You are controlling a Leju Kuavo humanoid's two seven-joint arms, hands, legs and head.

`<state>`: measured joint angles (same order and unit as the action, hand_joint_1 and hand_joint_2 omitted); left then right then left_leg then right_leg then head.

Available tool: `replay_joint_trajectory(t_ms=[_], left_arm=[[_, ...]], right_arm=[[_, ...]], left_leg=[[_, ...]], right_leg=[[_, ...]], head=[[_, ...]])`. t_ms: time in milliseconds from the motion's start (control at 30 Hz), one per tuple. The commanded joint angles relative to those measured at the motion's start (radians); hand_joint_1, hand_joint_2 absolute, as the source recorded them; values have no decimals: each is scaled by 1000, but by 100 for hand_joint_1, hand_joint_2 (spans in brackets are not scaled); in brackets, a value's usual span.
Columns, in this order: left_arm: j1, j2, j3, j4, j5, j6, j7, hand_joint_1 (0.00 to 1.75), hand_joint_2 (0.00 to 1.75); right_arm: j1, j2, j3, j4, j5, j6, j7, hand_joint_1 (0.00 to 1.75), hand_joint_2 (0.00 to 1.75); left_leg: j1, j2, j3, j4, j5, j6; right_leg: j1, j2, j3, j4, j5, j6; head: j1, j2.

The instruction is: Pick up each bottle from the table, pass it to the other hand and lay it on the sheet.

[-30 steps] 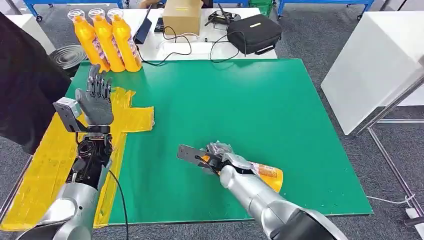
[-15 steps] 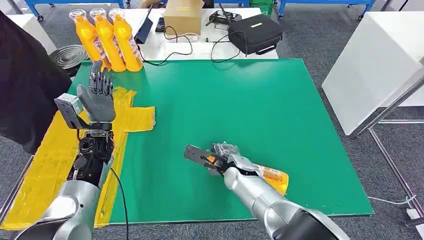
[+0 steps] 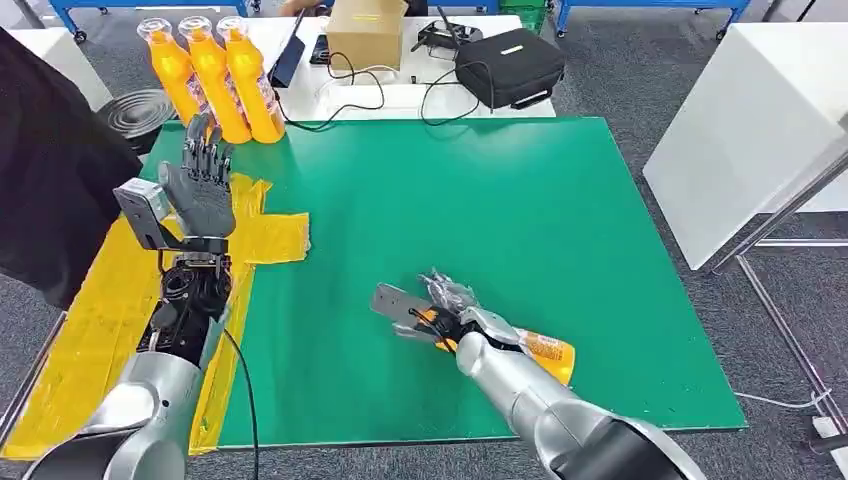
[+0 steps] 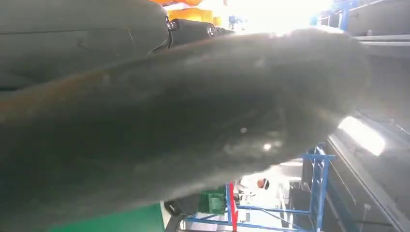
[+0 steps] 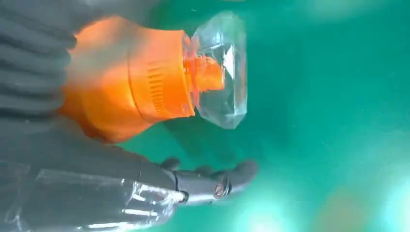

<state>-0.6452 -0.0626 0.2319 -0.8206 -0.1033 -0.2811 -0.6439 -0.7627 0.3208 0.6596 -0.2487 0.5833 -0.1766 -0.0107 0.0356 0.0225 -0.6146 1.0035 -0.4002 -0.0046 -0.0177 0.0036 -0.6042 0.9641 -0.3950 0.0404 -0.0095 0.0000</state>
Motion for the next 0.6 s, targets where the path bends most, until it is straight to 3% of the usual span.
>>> replay_joint_trajectory(t_ms=[33,367,600], left_arm=[[-64,4,-2,111,-2,0,-9,0,0],[-69,9,3,124,2,-6,-18,0,0],[-63,7,-1,121,5,-5,-20,0,0]], right_arm=[[-34,-18,-52,18,5,0,-12,0,0],[-95,-14,-70,-20,52,-40,-67,0,0],[-69,-27,-218,-121,162,-87,-169,0,0]], left_leg=[[-1,-5,-3,0,1,3],[-1,-2,-10,1,1,2],[-1,-3,-10,1,1,2]], right_leg=[[-1,-4,-2,2,-1,-2],[-1,-1,-9,3,0,-1],[0,-3,-9,2,-1,-1]], head=[[0,0],[0,0],[0,0]])
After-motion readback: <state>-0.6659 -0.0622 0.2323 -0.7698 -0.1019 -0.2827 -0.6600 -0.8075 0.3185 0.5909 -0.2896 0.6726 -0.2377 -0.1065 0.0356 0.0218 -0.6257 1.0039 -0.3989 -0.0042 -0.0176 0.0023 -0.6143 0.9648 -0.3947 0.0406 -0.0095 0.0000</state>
